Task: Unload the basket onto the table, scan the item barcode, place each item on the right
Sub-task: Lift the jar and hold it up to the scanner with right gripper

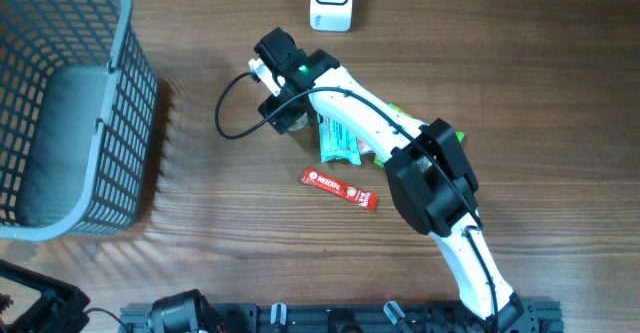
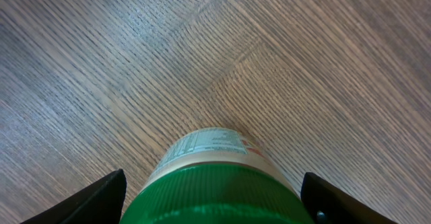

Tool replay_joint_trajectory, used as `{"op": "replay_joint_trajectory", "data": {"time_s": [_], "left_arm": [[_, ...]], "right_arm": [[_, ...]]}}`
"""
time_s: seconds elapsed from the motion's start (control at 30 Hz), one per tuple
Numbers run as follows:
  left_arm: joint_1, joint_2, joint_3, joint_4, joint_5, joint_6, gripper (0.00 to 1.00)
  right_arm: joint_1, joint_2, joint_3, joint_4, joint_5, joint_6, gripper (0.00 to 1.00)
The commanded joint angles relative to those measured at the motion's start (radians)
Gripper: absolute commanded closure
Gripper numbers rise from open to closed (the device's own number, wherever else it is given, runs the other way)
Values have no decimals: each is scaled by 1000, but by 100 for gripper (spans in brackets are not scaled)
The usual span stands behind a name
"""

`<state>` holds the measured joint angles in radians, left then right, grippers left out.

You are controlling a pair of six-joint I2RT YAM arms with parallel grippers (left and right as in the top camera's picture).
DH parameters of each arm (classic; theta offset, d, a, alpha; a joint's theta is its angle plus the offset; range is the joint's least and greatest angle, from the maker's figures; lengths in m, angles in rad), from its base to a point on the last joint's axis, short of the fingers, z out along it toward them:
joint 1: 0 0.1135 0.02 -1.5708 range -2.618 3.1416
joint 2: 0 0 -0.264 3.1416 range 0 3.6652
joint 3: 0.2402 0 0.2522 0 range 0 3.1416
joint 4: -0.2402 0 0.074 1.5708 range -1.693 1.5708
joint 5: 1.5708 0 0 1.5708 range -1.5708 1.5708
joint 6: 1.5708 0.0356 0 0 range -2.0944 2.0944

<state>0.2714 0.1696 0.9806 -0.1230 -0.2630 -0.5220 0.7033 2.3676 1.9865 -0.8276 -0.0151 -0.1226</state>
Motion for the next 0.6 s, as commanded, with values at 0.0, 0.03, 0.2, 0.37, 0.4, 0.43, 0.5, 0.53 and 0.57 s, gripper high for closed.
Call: {"op": "replay_joint_trajectory", "data": {"time_s": [0.0,0.03,0.2,0.37,0.4,0.43,0.5,0.53,0.57], "left_arm": [[8,-8,-3,4,16,-10,0],[8,-8,-3,4,16,-10,0],[8,-8,-3,4,16,-10,0],[8,-8,-3,20,17,-11,0],[8,-8,-3,35,29,-11,0],[8,-8,-3,48,47,-11,0],[8,-8,-3,64,100,-11,0],[8,-8,-3,63,119,-11,0],[8,-8,-3,63,121,-10,0]], "right_arm": [[-7,62,21,0,-12,16,18],[-7,66,21,-1,-12,19,22],[-8,69,25,-3,-3,40,38],[-8,35,55,-48,-4,113,43],[-8,22,76,-70,0,145,44],[-8,11,101,-92,0,180,44],[-8,-18,175,-154,0,308,44],[-8,-39,208,-181,0,380,44],[-8,-57,229,-203,0,445,44]]}}
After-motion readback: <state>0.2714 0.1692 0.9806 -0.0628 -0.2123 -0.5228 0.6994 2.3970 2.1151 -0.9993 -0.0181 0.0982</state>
